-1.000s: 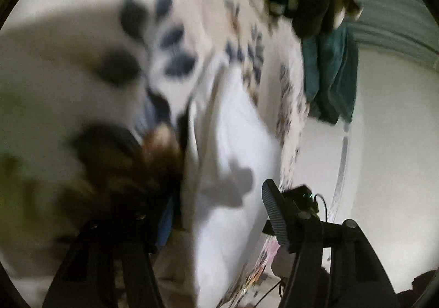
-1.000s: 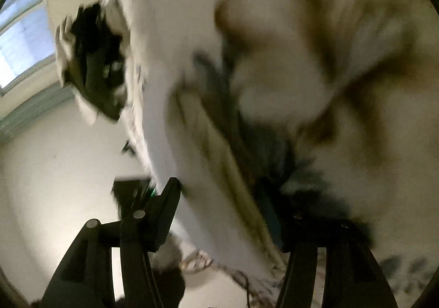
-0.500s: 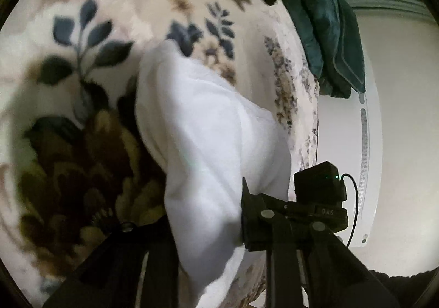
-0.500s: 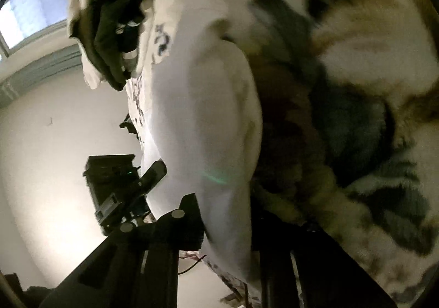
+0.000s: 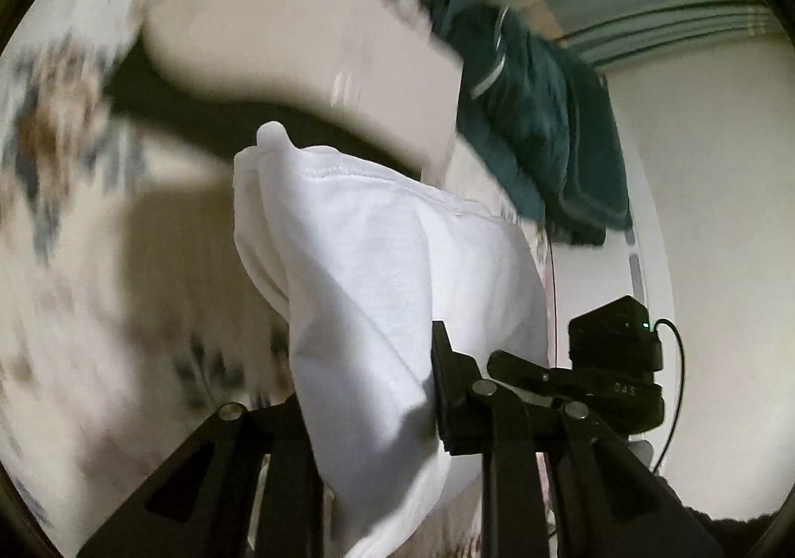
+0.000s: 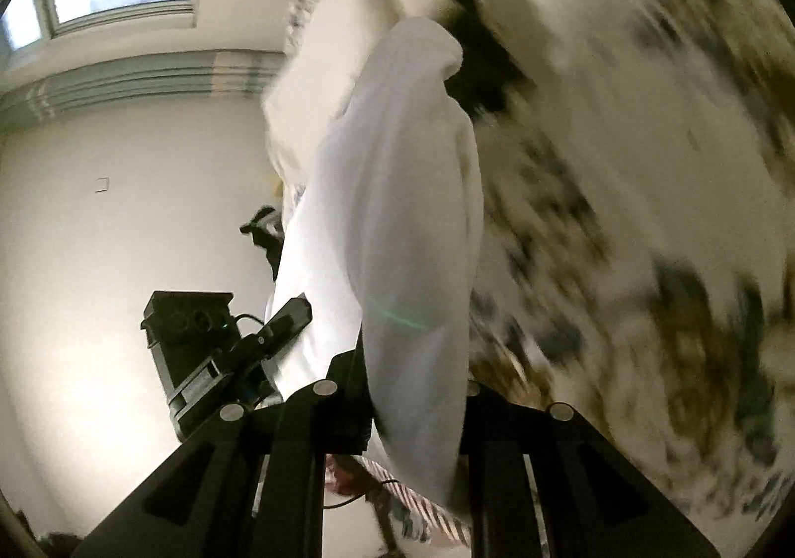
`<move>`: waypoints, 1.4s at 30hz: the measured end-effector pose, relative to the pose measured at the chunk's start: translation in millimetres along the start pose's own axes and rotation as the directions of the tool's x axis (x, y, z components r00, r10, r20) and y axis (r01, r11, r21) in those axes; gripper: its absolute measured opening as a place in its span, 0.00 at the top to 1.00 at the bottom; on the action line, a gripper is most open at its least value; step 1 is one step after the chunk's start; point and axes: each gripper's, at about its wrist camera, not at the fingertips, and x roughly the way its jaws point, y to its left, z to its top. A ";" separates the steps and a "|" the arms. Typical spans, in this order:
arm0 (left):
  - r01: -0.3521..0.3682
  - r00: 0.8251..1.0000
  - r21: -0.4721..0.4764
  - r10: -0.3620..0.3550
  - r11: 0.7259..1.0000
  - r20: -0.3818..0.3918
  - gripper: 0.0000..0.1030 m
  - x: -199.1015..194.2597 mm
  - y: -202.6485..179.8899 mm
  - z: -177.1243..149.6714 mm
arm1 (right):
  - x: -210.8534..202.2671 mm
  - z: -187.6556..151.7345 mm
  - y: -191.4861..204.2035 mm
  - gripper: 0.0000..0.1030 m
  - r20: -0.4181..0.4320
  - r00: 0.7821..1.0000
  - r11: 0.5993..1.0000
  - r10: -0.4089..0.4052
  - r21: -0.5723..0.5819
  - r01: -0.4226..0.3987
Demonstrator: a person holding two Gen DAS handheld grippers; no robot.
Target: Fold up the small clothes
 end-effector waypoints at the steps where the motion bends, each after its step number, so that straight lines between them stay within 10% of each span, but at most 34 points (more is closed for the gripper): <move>1: -0.007 1.000 0.010 0.007 1.000 0.012 0.83 -1.1 -0.7 15.5 | 4.7 18.8 15.7 0.85 0.015 1.000 1.000 0.000 -0.011 0.000; 10: -0.081 0.994 0.090 0.073 0.993 0.083 0.83 17.8 30.1 184.0 | 74.5 166.7 89.0 0.85 0.088 0.995 0.997 -0.039 -0.063 0.045; 19: -0.299 0.954 0.112 0.293 0.948 0.068 0.61 30.4 48.8 213.7 | 103.6 207.6 109.7 0.70 0.083 0.962 0.956 -0.259 -0.122 0.268; 23: -0.439 0.894 0.126 0.417 0.890 0.167 0.60 12.7 37.8 206.4 | 88.7 189.2 130.2 0.38 0.175 0.878 0.868 -0.445 -0.159 0.471; 25: -0.537 0.835 0.143 0.501 0.831 0.225 0.34 4.3 29.1 197.2 | 80.2 176.8 143.1 0.27 0.245 0.800 0.787 -0.547 -0.173 0.592; 27: -0.568 0.814 0.147 0.528 0.810 0.241 0.00 -1.9 25.2 188.0 | 72.6 157.8 156.6 0.07 0.315 0.700 0.684 -0.641 -0.180 0.707; 31: -0.634 0.764 0.156 0.581 0.758 0.280 0.00 -22.6 6.9 152.3 | 54.7 112.8 174.7 0.00 0.420 0.512 0.500 -0.749 -0.147 0.853; 36: -0.659 0.742 0.170 0.598 0.732 0.303 0.00 -53.7 -24.8 110.2 | 22.8 59.8 208.6 0.00 0.475 0.435 0.437 -0.765 -0.115 0.892; 42: -0.692 0.705 0.171 0.604 0.702 0.372 0.00 -120.1 -81.9 57.8 | -31.3 -16.5 269.7 0.00 0.555 0.400 0.424 -0.729 -0.093 0.901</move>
